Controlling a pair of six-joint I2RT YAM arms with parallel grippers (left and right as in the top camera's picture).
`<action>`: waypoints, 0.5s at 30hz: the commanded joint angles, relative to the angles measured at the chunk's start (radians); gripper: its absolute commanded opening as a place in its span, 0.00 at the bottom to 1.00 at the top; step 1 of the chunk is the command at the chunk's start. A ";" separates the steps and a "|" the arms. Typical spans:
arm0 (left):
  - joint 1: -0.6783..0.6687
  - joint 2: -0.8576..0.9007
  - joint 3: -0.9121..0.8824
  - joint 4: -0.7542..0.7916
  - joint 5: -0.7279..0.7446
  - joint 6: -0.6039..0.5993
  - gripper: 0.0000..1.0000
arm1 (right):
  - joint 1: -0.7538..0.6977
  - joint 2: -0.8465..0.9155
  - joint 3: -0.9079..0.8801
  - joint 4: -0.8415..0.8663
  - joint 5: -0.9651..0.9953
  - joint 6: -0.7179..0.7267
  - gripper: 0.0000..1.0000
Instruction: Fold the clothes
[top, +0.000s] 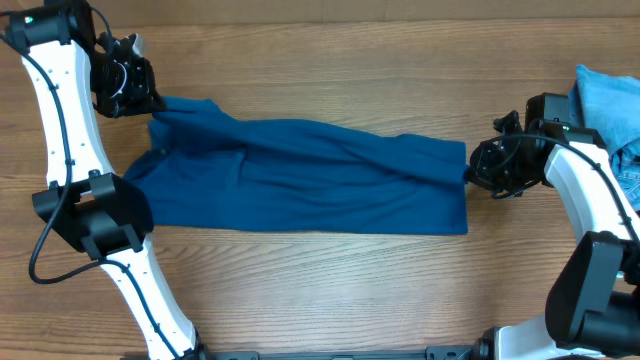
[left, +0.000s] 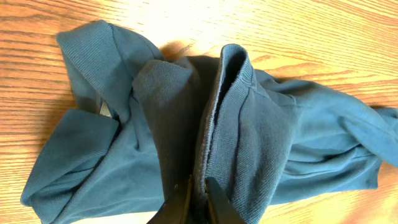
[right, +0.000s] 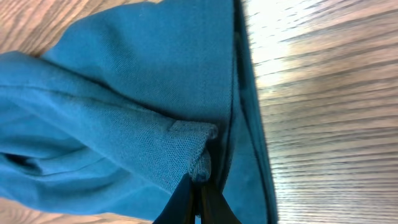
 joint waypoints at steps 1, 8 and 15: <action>0.006 -0.022 0.027 -0.003 0.010 0.001 0.09 | -0.002 -0.021 0.006 -0.001 0.055 0.000 0.04; 0.012 -0.138 0.027 -0.003 -0.050 -0.007 0.06 | -0.002 -0.021 -0.008 0.010 0.074 0.000 0.04; 0.011 -0.229 0.006 -0.003 -0.125 -0.044 0.15 | -0.002 -0.021 -0.010 0.010 0.073 0.000 0.04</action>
